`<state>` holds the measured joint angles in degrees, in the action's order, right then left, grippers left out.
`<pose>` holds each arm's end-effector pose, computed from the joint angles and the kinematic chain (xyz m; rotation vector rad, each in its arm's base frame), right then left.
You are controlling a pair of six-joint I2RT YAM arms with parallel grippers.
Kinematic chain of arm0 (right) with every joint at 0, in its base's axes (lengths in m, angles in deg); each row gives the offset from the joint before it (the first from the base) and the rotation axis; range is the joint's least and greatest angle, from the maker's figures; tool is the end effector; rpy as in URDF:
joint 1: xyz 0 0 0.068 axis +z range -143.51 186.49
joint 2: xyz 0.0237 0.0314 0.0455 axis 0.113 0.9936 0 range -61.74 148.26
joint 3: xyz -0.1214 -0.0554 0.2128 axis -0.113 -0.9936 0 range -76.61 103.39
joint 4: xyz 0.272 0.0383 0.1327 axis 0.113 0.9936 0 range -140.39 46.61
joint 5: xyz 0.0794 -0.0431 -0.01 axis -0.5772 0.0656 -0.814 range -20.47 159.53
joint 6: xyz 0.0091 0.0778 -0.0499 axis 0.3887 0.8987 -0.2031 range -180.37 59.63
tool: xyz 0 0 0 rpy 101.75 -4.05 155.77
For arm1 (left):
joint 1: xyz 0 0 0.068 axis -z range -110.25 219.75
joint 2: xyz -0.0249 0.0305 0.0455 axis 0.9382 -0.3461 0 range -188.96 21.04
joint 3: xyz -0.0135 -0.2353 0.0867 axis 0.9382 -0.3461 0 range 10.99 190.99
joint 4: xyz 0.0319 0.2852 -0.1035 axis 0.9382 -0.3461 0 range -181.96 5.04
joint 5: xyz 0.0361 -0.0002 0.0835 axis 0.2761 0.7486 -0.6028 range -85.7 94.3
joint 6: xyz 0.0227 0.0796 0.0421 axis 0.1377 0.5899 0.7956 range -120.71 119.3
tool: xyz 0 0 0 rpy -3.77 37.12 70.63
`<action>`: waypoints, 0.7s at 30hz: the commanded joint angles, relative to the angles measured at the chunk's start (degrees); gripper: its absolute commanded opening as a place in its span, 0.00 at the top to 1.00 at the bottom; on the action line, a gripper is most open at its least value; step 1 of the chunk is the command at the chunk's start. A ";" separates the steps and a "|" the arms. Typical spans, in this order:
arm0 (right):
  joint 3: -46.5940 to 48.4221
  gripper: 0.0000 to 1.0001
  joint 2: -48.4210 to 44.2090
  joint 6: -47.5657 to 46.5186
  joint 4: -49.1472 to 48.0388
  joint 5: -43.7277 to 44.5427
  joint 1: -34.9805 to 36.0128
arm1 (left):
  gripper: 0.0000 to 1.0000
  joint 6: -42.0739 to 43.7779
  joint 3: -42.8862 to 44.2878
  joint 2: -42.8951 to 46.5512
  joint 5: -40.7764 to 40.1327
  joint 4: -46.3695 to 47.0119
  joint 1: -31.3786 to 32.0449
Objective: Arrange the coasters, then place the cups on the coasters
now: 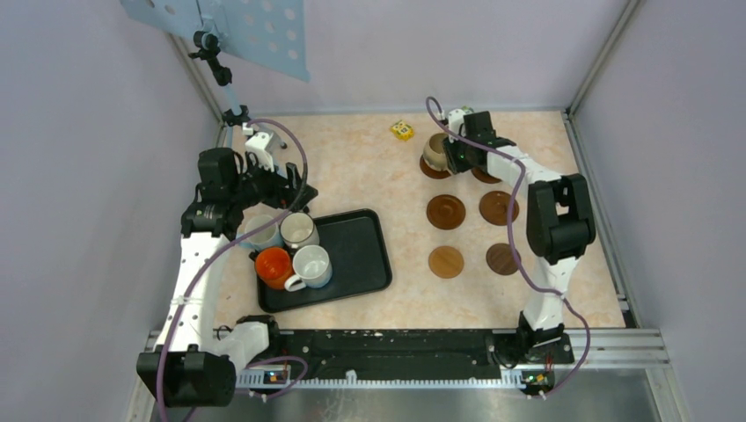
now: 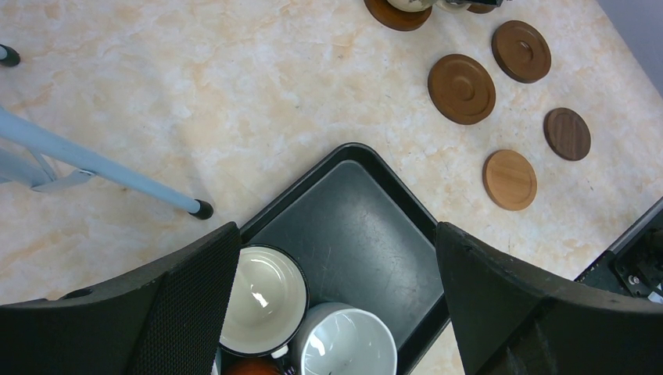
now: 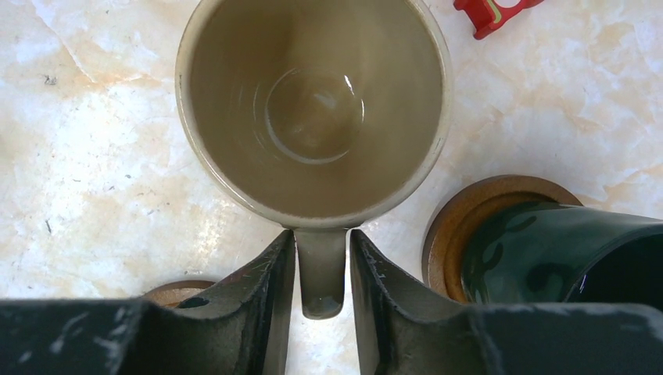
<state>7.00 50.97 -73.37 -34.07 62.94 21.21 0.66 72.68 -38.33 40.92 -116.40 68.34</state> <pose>0.4880 0.1382 0.1354 -0.6198 2.2790 0.1504 0.3098 -0.0423 0.3244 0.3862 1.9906 -0.6302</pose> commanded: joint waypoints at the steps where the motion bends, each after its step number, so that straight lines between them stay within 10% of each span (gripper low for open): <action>1: 0.71 0.67 -3.81 -0.71 -0.51 -0.68 -0.76 | 0.01 -0.40 0.38 0.14 0.82 2.00 -0.28; 12: 1.86 0.33 -7.13 -0.72 0.77 -1.60 -0.82 | 0.01 1.58 0.88 0.12 0.69 0.19 -0.26; 21: 3.85 0.29 -13.34 -0.64 5.45 -8.06 -0.73 | 0.01 17.85 4.41 -2.90 -5.26 -14.67 -0.33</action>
<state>7.46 42.73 -73.85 -30.23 59.82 20.99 8.59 74.06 -40.50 39.13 -123.09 68.34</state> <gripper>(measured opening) 0.709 0.987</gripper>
